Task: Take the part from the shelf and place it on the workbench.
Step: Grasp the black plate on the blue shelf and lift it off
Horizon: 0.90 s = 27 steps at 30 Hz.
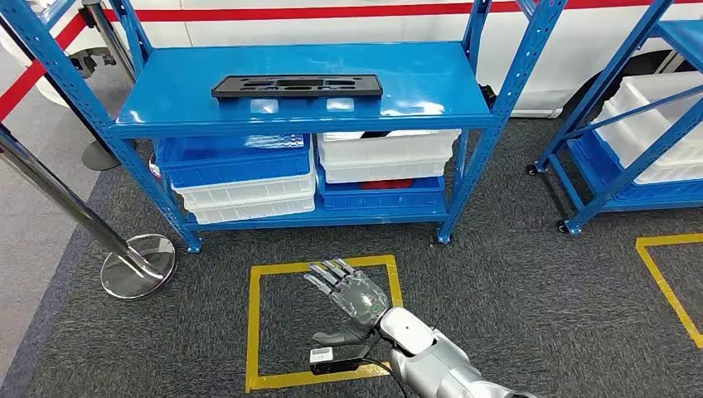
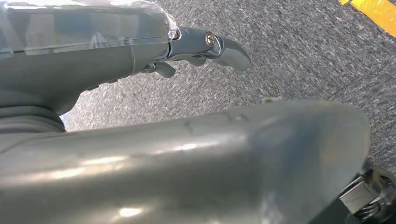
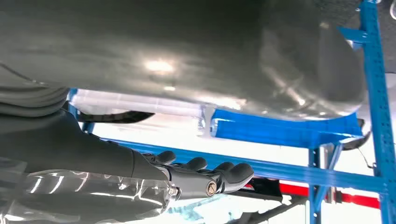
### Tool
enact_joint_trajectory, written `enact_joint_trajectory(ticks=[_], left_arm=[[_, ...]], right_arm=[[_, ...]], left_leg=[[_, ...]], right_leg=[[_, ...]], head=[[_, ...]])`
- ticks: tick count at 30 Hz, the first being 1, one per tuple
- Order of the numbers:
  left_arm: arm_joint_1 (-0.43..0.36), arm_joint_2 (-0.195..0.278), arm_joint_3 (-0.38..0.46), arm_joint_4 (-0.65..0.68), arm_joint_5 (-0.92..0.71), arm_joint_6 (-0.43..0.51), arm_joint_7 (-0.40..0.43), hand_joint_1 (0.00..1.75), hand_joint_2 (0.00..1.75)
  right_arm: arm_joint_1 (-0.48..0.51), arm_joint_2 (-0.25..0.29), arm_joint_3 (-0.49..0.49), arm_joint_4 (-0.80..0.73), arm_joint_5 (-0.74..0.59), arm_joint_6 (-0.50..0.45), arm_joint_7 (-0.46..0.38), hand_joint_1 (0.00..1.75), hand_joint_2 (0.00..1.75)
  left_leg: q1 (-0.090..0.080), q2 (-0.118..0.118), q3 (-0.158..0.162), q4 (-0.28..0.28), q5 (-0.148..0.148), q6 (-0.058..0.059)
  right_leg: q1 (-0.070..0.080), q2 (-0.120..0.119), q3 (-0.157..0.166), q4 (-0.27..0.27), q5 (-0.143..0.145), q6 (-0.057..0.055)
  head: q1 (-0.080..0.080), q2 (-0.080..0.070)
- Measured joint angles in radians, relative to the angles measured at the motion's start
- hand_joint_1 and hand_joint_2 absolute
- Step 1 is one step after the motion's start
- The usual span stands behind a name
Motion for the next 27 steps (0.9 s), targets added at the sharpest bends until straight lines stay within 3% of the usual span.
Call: enact_joint_trajectory(ticks=[2, 4, 6, 9, 10, 12, 14, 15, 16, 17, 20, 21, 24, 25, 27], left_arm=[[0.0, -0.001, 0.002, 0.0, 0.001, 0.0, 0.0, 0.0, 0.0], [0.001, -0.002, 0.004, 0.002, 0.004, 0.001, 0.001, 0.0, 0.0], [-0.001, -0.003, 0.004, 0.004, 0.008, 0.004, 0.0, 0.0, 0.0], [-0.006, -0.002, 0.005, 0.005, 0.01, 0.007, 0.0, 0.0, 0.0], [-0.008, -0.002, 0.005, 0.005, 0.011, 0.008, -0.001, 0.0, 0.0], [-0.009, -0.003, 0.006, 0.006, 0.011, 0.008, -0.001, 0.0, 0.0], [-0.006, -0.003, 0.008, 0.006, 0.013, 0.009, -0.001, 0.0, 0.0], [-0.003, -0.003, 0.009, 0.006, 0.013, 0.01, -0.001, 0.0, 0.0], [-0.001, -0.003, 0.01, 0.006, 0.013, 0.01, -0.001, 0.0, 0.0], [0.001, -0.003, 0.01, 0.006, 0.013, 0.011, -0.001, 0.0, 0.0], [0.005, -0.002, 0.012, 0.007, 0.013, 0.011, 0.0, 0.0, 0.0], [0.006, -0.002, 0.013, 0.008, 0.013, 0.011, 0.0, 0.0, 0.0], [0.003, -0.003, 0.014, 0.008, 0.013, 0.008, 0.001, 0.0, 0.0], [0.001, -0.003, 0.014, 0.008, 0.013, 0.007, 0.002, 0.0, 0.0], [-0.004, -0.003, 0.016, 0.008, 0.013, 0.006, 0.003, 0.0, 0.0]], right_arm=[[-0.001, 0.0, 0.0, -0.007, 0.0, 0.0, -0.007, 0.0, 0.0], [-0.005, 0.0, 0.001, -0.018, -0.003, 0.0, -0.019, 0.0, 0.0], [-0.008, 0.0, 0.002, -0.026, -0.01, -0.001, -0.028, 0.0, 0.0], [-0.015, 0.002, 0.003, -0.038, -0.02, -0.002, -0.038, 0.0, 0.0], [-0.018, 0.002, 0.003, -0.04, -0.023, -0.002, -0.04, 0.0, 0.0], [-0.021, 0.003, 0.004, -0.042, -0.028, -0.002, -0.044, 0.0, 0.0], [-0.02, 0.004, 0.004, -0.043, -0.03, -0.002, -0.049, 0.0, 0.0], [-0.019, 0.004, 0.004, -0.043, -0.03, -0.002, -0.05, 0.0, 0.0], [-0.018, 0.004, 0.004, -0.043, -0.03, -0.002, -0.051, 0.0, 0.0], [-0.018, 0.004, 0.004, -0.043, -0.031, -0.002, -0.051, 0.0, 0.0], [-0.018, 0.007, 0.005, -0.045, -0.03, -0.002, -0.048, 0.0, 0.0], [-0.017, 0.009, 0.006, -0.047, -0.029, -0.002, -0.046, 0.0, 0.0], [-0.018, 0.012, 0.006, -0.061, -0.025, -0.004, -0.036, 0.0, 0.0], [-0.019, 0.012, 0.006, -0.066, -0.024, -0.004, -0.035, 0.0, 0.0], [-0.018, 0.012, 0.006, -0.076, -0.019, -0.004, -0.038, 0.0, 0.0]], left_leg=[[0.0, 0.0, 0.015, 0.0, -0.011, -0.003], [-0.001, -0.001, 0.039, 0.002, -0.035, -0.012], [-0.003, 0.0, 0.054, 0.003, -0.055, -0.025], [-0.001, 0.001, 0.053, 0.04, -0.048, -0.042], [0.001, 0.002, 0.03, 0.083, -0.04, -0.046], [0.004, 0.002, -0.05, 0.207, -0.047, -0.054], [0.006, 0.002, -0.134, 0.295, -0.111, -0.06], [0.006, 0.002, -0.162, 0.303, -0.144, -0.06], [0.006, 0.002, -0.178, 0.285, -0.157, -0.059], [0.006, 0.002, -0.184, 0.244, -0.141, -0.055], [-0.002, 0.002, -0.179, 0.074, 0.046, -0.031], [-0.006, 0.001, -0.176, 0.045, 0.09, -0.024], [-0.005, -0.001, -0.145, 0.026, 0.105, -0.009], [-0.004, -0.001, -0.13, 0.02, 0.102, -0.003], [-0.003, 0.0, -0.103, 0.015, 0.086, 0.006]], right_leg=[[-0.001, -0.002, 0.023, -0.072, 0.047, 0.0], [0.0, -0.005, 0.063, -0.203, 0.137, -0.006], [0.005, -0.005, 0.081, -0.262, 0.17, -0.02], [0.005, 0.001, 0.104, -0.268, 0.151, -0.044], [0.004, 0.001, 0.117, -0.27, 0.143, -0.051], [0.003, 0.001, 0.144, -0.273, 0.124, -0.058], [0.003, 0.003, 0.171, -0.274, 0.1, -0.06], [0.003, 0.005, 0.188, -0.274, 0.086, -0.06], [0.003, 0.007, 0.206, -0.274, 0.073, -0.06], [0.004, 0.008, 0.225, -0.274, 0.059, -0.059], [0.009, 0.011, 0.27, -0.274, 0.015, -0.05], [0.01, 0.013, 0.281, -0.275, 0.002, -0.046], [0.013, 0.013, 0.296, -0.243, 0.002, -0.028], [0.012, 0.011, 0.283, -0.206, 0.011, -0.024], [0.009, 0.006, 0.218, -0.102, 0.003, -0.016]], head=[[0.0, 0.0], [0.0, 0.0], [0.0, 0.0], [0.0, 0.0], [0.0, 0.0], [0.0, 0.0], [0.0, 0.0], [0.0, 0.0], [0.0, 0.0], [0.0, 0.0], [0.0, 0.0], [0.0, 0.0], [0.0, 0.0], [0.0, 0.0], [0.0, 0.0]])
